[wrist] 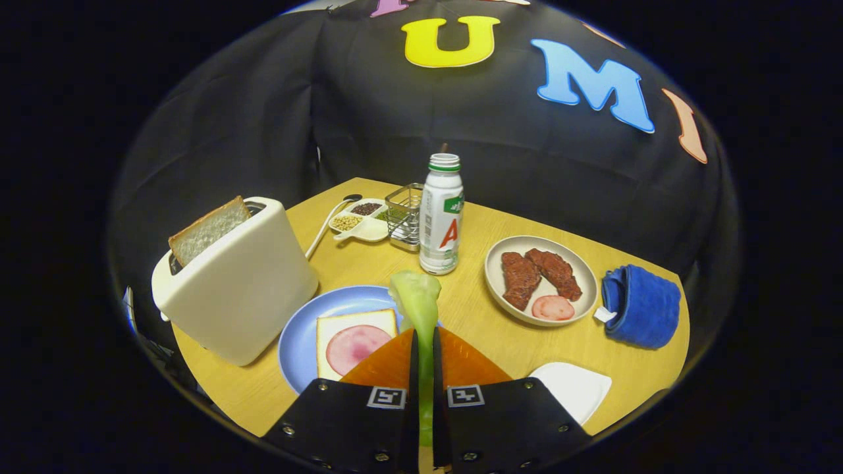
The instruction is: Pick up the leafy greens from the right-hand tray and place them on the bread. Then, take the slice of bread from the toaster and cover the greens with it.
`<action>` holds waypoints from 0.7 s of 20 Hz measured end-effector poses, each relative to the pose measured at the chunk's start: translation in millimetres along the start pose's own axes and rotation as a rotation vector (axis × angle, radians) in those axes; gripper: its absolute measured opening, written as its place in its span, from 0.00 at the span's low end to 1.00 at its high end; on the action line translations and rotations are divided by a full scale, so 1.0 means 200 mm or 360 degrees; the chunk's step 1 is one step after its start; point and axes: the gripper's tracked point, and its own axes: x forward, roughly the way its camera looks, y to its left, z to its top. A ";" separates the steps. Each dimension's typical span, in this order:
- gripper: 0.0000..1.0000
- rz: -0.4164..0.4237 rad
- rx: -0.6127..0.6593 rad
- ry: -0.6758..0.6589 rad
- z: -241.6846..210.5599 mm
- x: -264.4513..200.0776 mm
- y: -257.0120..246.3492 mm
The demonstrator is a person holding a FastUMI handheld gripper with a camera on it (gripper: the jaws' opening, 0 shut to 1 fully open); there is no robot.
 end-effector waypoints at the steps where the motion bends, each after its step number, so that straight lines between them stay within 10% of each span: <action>1: 0.08 0.0028 -0.0008 -0.0009 0.01 0.08 0.08; 4: 0.09 0.0180 -0.0005 0.0040 0.00 0.20 0.30; 14: 0.76 0.0265 0.0092 -0.0081 0.10 0.11 0.37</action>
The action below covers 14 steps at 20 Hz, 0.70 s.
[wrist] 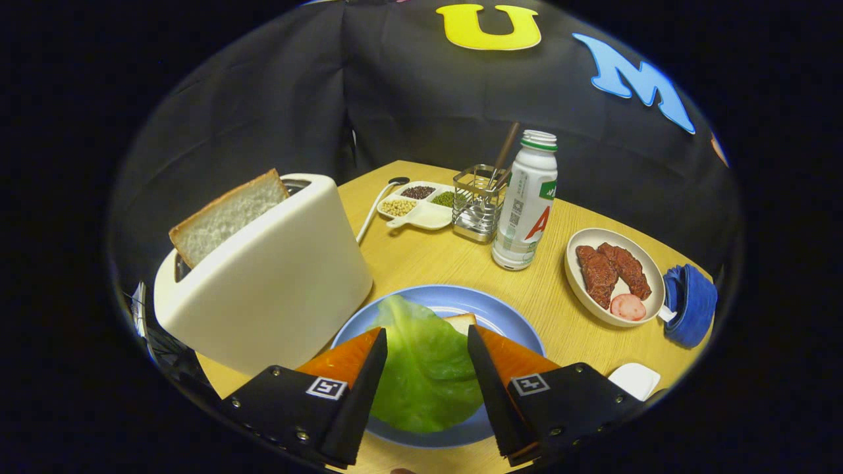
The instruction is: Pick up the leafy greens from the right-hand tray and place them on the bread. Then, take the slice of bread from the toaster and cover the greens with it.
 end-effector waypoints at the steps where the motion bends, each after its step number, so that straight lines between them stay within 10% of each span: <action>1: 0.76 -0.0009 0.0009 -0.0050 0.03 -0.04 0.00; 14: 0.76 -0.0269 0.0076 -0.0774 0.13 -0.42 0.23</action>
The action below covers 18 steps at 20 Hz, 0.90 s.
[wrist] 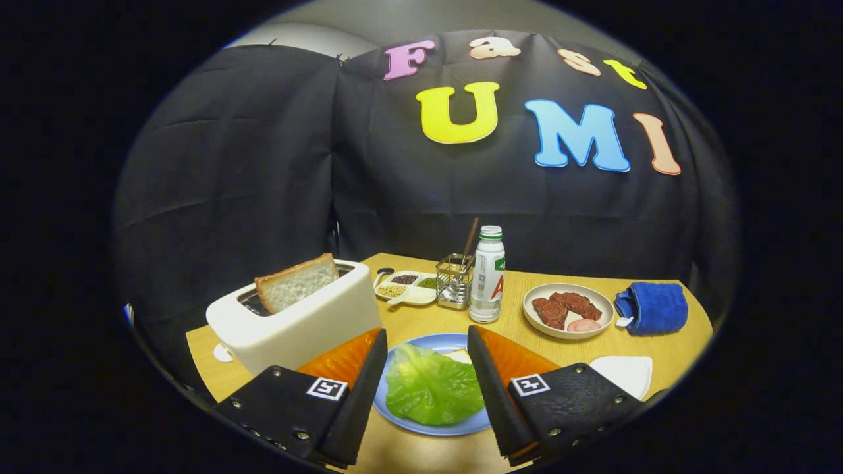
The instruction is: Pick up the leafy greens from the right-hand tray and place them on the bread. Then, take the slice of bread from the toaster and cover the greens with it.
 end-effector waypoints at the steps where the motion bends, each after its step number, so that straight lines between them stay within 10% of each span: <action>1: 0.76 -0.0008 0.0010 -0.0034 0.02 -0.02 0.04; 18: 0.69 0.0123 -0.0086 -0.0162 0.15 0.09 0.68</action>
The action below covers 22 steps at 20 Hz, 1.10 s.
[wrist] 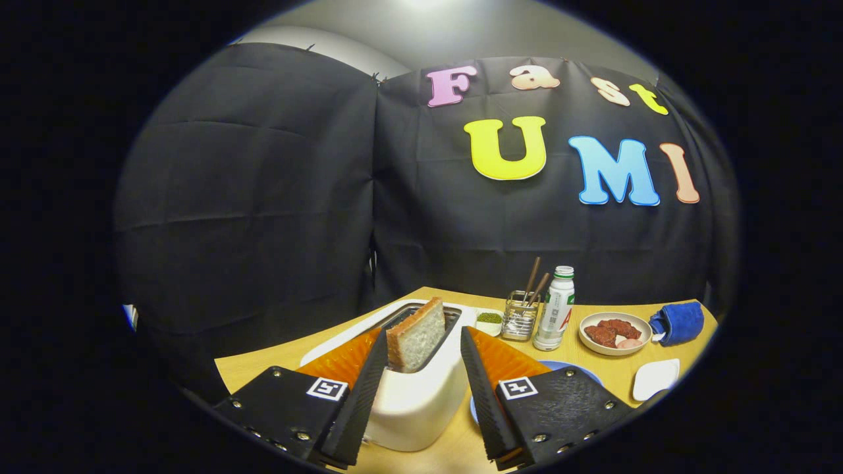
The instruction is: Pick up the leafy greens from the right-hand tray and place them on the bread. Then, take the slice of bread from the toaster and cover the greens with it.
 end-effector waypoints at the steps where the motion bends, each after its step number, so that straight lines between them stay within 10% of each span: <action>1: 0.69 -0.0020 -0.0025 0.0005 -0.01 0.04 0.02; 6: 0.67 -0.0151 -0.0088 0.0048 -0.06 0.15 0.03; 9: 0.22 -0.0225 -0.0046 0.0076 -0.10 0.19 -0.02; 11: 0.12 -0.0222 -0.0021 0.0080 -0.08 0.19 -0.02; 22: 0.06 -0.0079 0.0009 -0.0057 0.17 0.11 -0.03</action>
